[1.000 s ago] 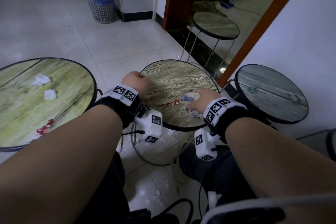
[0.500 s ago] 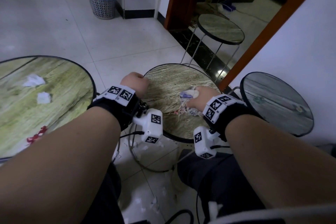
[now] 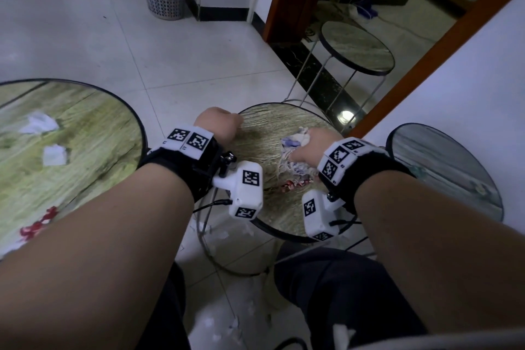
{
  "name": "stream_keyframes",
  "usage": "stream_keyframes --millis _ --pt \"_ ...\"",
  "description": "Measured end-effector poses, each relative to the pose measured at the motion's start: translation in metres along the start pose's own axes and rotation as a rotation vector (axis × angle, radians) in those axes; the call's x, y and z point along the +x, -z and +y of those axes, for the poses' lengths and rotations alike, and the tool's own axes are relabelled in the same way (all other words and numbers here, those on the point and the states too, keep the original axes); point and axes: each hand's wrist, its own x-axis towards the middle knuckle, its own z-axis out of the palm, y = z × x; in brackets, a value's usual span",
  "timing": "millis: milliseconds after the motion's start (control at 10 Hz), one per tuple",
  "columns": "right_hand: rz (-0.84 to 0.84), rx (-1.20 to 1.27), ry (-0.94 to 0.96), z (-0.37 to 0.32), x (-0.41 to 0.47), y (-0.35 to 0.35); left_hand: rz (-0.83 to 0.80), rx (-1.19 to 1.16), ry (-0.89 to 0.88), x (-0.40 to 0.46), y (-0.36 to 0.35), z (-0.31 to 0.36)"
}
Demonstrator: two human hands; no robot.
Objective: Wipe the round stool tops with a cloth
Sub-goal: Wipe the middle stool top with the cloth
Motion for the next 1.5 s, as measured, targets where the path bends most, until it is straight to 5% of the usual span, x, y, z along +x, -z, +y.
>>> stream_keyframes --millis 500,600,1500 --pt "0.015 -0.023 0.058 -0.010 0.034 0.003 -0.019 -0.011 0.048 0.016 0.006 0.005" --pt "0.014 -0.047 0.070 -0.016 0.042 0.005 0.026 -0.252 0.160 0.016 0.005 0.004" --pt "0.044 0.079 0.123 -0.037 0.080 0.031 -0.038 -0.367 0.126 0.052 0.002 -0.004"
